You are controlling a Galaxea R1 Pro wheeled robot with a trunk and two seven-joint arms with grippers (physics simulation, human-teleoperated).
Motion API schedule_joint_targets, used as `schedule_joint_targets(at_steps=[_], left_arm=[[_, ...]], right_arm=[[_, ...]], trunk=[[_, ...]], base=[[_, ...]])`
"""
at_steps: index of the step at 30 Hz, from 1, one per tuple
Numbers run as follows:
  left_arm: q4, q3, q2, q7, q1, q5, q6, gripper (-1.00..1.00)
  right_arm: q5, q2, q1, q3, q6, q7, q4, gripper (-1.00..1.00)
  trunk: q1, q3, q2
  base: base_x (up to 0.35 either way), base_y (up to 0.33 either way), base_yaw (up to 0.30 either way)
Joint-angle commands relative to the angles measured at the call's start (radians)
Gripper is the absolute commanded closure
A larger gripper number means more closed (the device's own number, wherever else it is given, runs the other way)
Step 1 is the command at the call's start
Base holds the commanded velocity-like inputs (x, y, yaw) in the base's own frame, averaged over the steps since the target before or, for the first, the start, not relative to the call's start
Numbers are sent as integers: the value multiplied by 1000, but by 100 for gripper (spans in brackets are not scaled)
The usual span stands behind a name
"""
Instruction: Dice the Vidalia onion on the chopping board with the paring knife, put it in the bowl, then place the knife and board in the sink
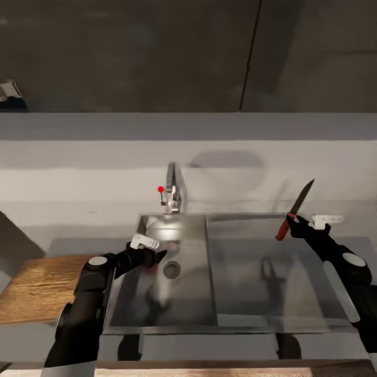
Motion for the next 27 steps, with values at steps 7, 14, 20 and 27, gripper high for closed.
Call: schedule_joint_targets(at_steps=[7, 14, 20, 27], left_arm=[[-2, 2, -1, -10, -1, -9, 3, -100], [-2, 2, -1, -10, -1, -9, 3, -100], [-2, 2, -1, -10, -1, -9, 3, -100], [-2, 2, -1, -10, -1, -9, 3, -100]], right_arm=[[-6, 0, -1, -1, 6, 2, -1, 100], [-6, 0, -1, -1, 6, 2, -1, 100], [-6, 0, -1, -1, 6, 2, -1, 100], [-6, 0, -1, -1, 6, 2, -1, 100]], trunk=[[1, -2, -2], [1, -1, -2], [1, -1, -2], [1, -1, -2]], base=[[169, -100, -29], [47, -33, -2], [5, -3, 0], [0, 0, 0]])
